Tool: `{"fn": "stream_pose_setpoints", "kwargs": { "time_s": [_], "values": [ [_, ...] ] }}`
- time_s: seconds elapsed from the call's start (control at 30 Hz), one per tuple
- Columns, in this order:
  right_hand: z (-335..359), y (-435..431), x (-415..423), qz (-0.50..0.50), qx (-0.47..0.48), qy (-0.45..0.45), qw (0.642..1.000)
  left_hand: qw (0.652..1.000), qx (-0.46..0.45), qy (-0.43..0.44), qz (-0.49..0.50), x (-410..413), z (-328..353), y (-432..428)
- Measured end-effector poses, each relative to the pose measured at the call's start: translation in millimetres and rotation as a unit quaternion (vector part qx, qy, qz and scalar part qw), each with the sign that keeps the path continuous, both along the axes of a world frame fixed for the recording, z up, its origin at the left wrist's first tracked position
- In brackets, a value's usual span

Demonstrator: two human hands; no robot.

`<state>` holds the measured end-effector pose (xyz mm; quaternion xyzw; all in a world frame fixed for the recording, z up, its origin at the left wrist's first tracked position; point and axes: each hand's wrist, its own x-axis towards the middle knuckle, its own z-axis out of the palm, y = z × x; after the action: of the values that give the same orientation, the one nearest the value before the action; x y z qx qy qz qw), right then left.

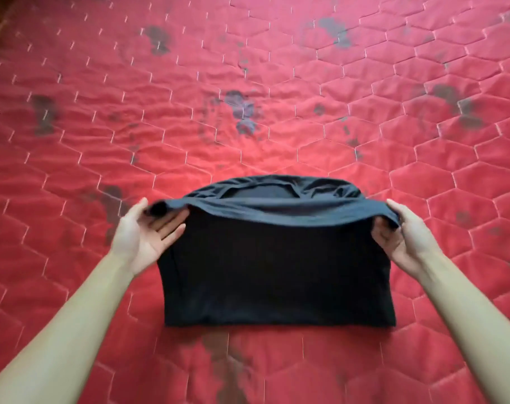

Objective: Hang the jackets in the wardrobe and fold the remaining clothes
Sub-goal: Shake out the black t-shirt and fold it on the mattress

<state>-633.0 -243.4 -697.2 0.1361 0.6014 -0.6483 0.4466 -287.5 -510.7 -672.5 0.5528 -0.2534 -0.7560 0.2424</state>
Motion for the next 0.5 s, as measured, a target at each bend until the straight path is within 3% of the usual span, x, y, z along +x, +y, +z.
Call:
{"fn": "stream_pose_setpoints", "kwargs": {
  "time_s": [0.07, 0.13, 0.17, 0.23, 0.27, 0.3, 0.43, 0.5],
  "values": [
    [-18, -24, -17, 0.019, 0.031, -0.007, 0.999, 1.0, 0.01, 0.006, 0.002, -19, -21, -23],
    [-42, -33, -20, 0.072, 0.113, 0.041, 0.99, 0.991, -0.043, -0.12, -0.04, -30, -48, -27],
    [-53, -31, -16, 0.108, 0.172, 0.103, 0.974, 0.964, -0.107, -0.231, -0.081, -31, -60, -22],
    [-72, -17, -6, 0.173, 0.31, 0.281, 0.892, 0.857, -0.237, -0.431, -0.155, -24, -81, -4],
    [-77, -7, 1, 0.188, 0.357, 0.342, 0.849, 0.813, -0.273, -0.486, -0.168, -18, -88, 9],
    [-80, 3, 9, 0.19, 0.384, 0.371, 0.824, 0.796, -0.281, -0.51, -0.164, -12, -93, 22],
    [-77, 42, 43, 0.215, 0.411, 0.35, 0.814, 0.807, -0.19, -0.541, -0.141, 10, -95, 71],
    [-71, 53, 58, 0.239, 0.41, 0.295, 0.829, 0.813, -0.152, -0.541, -0.149, 19, -95, 89]
  ]
}}
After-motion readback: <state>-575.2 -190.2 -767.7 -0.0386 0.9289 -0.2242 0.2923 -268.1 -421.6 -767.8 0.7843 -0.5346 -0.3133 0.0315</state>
